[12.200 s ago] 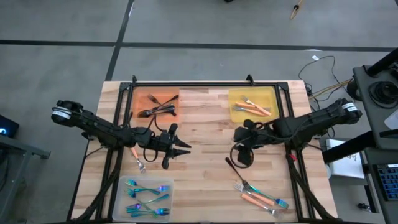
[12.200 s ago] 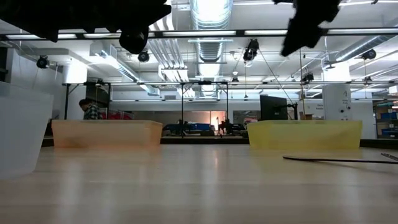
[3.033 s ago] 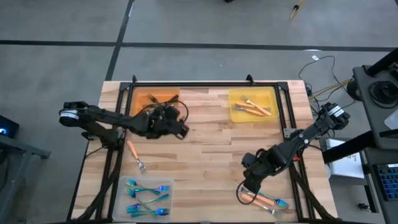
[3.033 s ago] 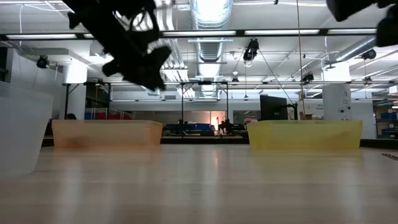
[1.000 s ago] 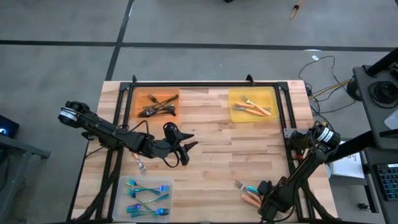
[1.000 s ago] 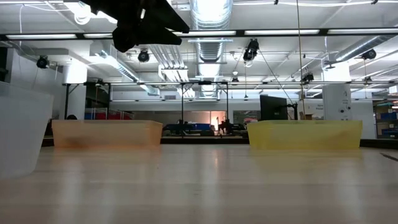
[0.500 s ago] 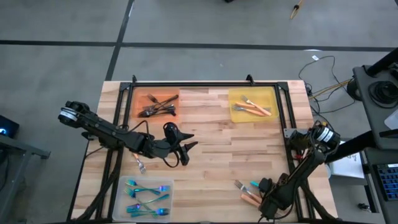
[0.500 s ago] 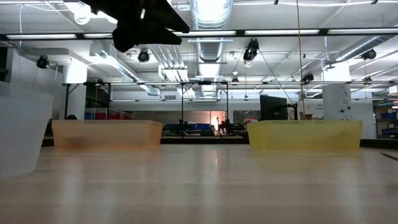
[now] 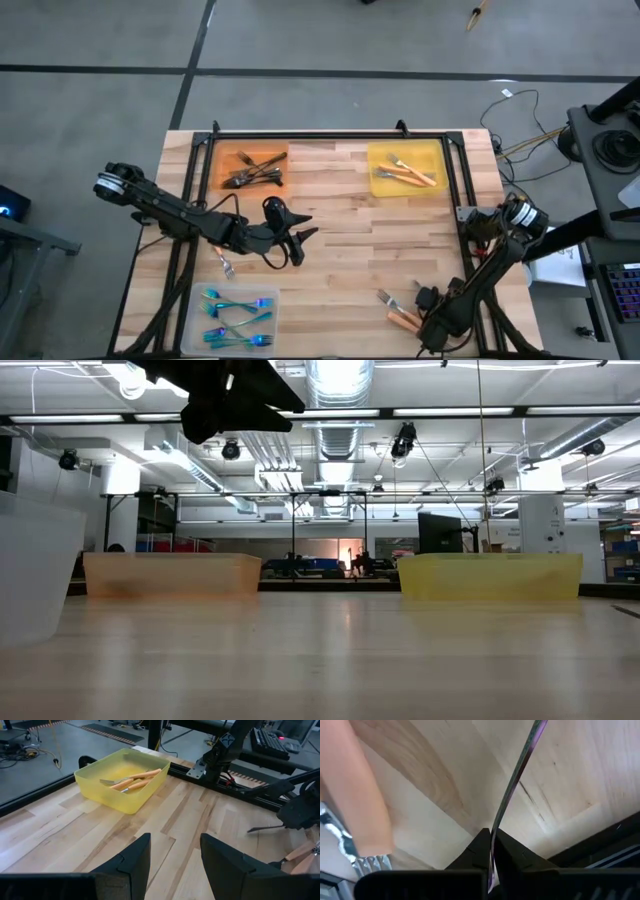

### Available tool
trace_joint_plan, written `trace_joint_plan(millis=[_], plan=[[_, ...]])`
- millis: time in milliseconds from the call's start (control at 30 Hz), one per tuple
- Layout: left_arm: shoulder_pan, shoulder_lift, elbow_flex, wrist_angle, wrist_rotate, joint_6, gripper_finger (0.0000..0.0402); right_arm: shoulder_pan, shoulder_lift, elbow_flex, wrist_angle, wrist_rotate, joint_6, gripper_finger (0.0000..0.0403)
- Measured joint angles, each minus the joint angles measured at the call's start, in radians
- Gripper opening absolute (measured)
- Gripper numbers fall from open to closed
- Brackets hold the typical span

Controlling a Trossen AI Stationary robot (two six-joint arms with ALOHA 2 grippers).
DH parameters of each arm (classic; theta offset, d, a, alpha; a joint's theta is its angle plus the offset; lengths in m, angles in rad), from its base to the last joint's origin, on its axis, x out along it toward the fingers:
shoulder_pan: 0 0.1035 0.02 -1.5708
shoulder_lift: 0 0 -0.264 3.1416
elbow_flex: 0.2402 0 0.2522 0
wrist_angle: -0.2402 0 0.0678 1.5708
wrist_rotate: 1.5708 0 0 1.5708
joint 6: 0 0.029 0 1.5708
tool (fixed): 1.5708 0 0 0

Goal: Sort silverware by color (type)
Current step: Put the blue fork into the transparent bin

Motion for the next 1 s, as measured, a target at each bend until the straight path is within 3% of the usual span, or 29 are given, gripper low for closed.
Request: trace_joint_plan(millis=[133, 267, 567, 833, 1000], plan=[[0.000, 0.000, 0.000, 0.000, 0.001, 0.000, 0.0152, 0.000, -0.026, 0.000, -0.003, 0.043, 0.008, 0.0009], [0.000, 0.000, 0.000, -0.002, 0.001, 0.008, 0.0152, -0.002, -0.080, 0.000, -0.012, 0.151, 0.023, 0.0009], [-0.008, 0.043, 0.000, 0.055, 0.011, -0.003, 0.0153, -0.032, -0.254, 0.001, -0.015, 0.592, -0.003, 0.0009], [-0.018, 0.217, 0.000, 0.544, 0.218, 0.202, 0.0153, -0.102, -0.359, 0.001, 0.104, 0.981, -0.287, 0.0008], [-0.017, 0.295, 0.000, 0.773, 0.230, 0.263, 0.0153, -0.143, -0.373, 0.001, 0.314, 1.112, -0.592, 0.0008]])
